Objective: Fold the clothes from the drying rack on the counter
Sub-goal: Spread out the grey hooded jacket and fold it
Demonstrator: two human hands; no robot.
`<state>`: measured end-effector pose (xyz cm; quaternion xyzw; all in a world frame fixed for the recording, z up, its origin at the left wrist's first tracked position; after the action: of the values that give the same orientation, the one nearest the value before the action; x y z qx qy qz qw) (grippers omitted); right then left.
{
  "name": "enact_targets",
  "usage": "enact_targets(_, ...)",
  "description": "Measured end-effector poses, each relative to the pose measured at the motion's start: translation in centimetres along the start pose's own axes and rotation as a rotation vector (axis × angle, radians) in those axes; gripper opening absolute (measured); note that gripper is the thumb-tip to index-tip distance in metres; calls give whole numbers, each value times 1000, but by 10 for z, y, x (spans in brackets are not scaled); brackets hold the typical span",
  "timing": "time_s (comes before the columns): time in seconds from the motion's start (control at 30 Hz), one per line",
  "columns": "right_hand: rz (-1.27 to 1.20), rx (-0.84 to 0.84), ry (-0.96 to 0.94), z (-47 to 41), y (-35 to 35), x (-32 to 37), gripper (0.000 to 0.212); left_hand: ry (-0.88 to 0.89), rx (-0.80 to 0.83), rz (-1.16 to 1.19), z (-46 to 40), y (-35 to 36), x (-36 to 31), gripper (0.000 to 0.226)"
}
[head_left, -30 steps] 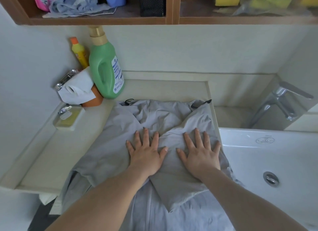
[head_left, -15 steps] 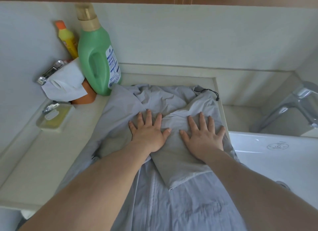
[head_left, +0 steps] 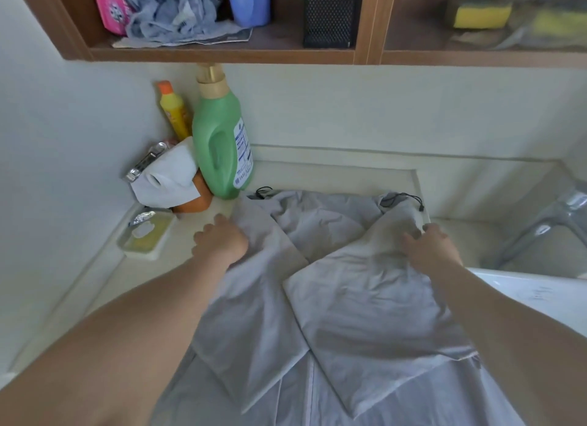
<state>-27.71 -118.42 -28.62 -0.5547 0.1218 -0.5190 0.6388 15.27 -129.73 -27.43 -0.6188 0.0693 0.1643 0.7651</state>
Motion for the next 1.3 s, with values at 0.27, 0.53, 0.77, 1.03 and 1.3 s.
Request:
enact_targets(0.27,109,170,69,-28,3,6,16,246,179,-93,-38,9,-1,37)
enact_targets(0.53,150,-156,-16,-44,-39,59,37,293,-51,273,-101,-27,-31,11)
enact_targets(0.77,-42,-106,-135,-41,-19,78,45,447,6,263,-90,-12,-67,60)
enact_targets(1.03,93,-184,-280,62,19,34,45,758,113,-177,31,52,-95,74)
enact_targets(1.3,147,-65,-355,130,18,-45,60,794,149,-241,73,78,-96,71)
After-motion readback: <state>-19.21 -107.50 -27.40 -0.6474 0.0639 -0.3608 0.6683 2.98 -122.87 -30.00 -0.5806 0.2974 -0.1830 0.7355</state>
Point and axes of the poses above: each hand's wrist, its own z-axis away from the middle knuckle, its own y-axis out of the palm, x = y × z, the point moved 7 cm from there along -z, towards the middle knuckle, and after that the axes turned 11 degrees about y, right-handed, at the moved point
